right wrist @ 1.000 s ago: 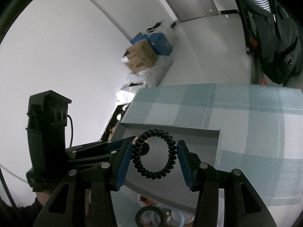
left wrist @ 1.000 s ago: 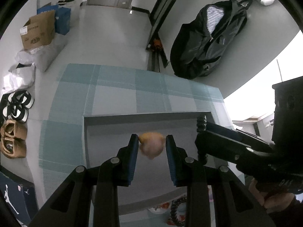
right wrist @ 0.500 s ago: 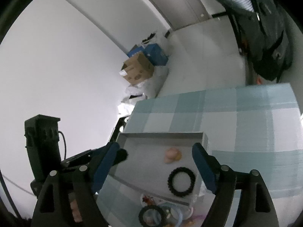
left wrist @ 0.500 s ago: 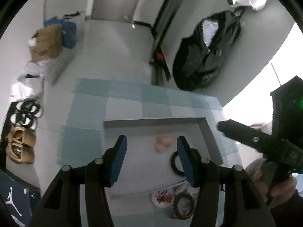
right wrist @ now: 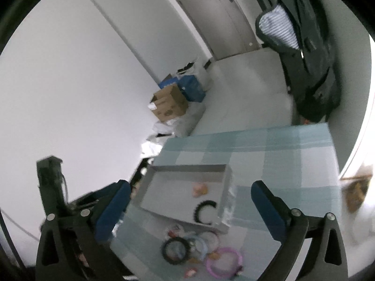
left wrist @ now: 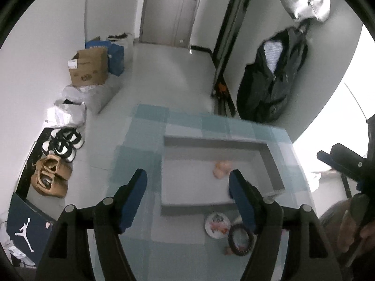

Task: Organize jewelry
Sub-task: 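Withdraw both grippers from the box back over the jewelry, then grasp the second black coiled hair tie with the left gripper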

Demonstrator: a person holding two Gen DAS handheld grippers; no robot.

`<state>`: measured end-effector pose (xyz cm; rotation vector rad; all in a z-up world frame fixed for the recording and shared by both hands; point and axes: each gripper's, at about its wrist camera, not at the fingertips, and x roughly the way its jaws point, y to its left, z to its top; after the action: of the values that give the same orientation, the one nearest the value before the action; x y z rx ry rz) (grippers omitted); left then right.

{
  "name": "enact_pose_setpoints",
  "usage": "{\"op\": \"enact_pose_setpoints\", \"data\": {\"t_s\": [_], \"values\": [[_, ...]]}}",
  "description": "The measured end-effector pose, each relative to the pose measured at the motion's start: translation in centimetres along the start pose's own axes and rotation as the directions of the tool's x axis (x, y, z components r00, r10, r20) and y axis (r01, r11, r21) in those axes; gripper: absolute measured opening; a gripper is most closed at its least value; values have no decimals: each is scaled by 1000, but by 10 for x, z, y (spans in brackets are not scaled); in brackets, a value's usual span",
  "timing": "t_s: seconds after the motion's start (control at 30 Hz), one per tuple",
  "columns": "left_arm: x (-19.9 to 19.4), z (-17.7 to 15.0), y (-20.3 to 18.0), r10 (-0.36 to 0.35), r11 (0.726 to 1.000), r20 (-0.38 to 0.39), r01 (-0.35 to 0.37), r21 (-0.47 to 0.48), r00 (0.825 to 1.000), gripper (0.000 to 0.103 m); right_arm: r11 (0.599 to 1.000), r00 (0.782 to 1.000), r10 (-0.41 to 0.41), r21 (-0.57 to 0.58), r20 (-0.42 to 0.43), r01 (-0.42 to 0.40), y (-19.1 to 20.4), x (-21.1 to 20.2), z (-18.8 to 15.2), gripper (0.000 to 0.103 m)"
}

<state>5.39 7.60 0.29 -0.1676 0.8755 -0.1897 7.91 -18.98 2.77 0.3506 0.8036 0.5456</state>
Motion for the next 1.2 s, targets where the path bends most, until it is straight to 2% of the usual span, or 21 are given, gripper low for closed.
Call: {"op": "enact_pose_setpoints", "data": {"t_s": [0.1, 0.17, 0.43, 0.57, 0.67, 0.7, 0.77, 0.83, 0.93, 1.03, 1.1, 1.2], "values": [[-1, -8, -9, 1, 999, -16, 0, 33, 1000, 70, 998, 999, -29, -48, -14, 28, -1, -7, -10, 103], [0, -13, -14, -8, 999, -43, 10, 43, 999, 76, 997, 999, -41, -63, -26, 39, -3, -11, -18, 103], [5, -35, -39, -5, 995, -130, 18, 95, 991, 77, 995, 995, -83, -52, -60, 79, -26, -19, -46, 103], [15, -50, -44, -9, 992, -214, 36, 124, 977, 77, 997, 995, -76, -31, -59, 74, -35, -21, -51, 103], [30, -53, -45, 4, 989, -287, 39, 144, 958, 77, 997, 996, -71, -3, -60, 71, -41, -22, -53, 103], [34, -53, -44, 18, 990, -302, 26, 140, 953, 77, 997, 996, -71, 6, -63, 71, -43, -22, -53, 103], [41, -51, -33, -8, 996, -335, 39, 86, 942, 77, 998, 996, -65, 14, -61, 66, -45, -22, -53, 103], [42, -48, -24, -37, 998, -340, 53, 37, 940, 77, 998, 996, -64, 12, -58, 65, -45, -23, -53, 103], [39, -45, -21, -52, 998, -321, 62, 22, 946, 76, 996, 995, -90, 13, -52, 90, -47, -23, -53, 103], [40, -44, -23, -50, 997, -322, 65, 36, 945, 61, 995, 993, -99, 24, -61, 100, -50, -21, -53, 103], [43, -47, -28, -44, 998, -337, 60, 37, 940, 43, 995, 993, -94, 33, -65, 96, -52, -20, -53, 103], [46, -49, -27, -61, 997, -346, 72, 19, 936, 29, 995, 994, -96, 32, -59, 98, -53, -21, -52, 103]]}}
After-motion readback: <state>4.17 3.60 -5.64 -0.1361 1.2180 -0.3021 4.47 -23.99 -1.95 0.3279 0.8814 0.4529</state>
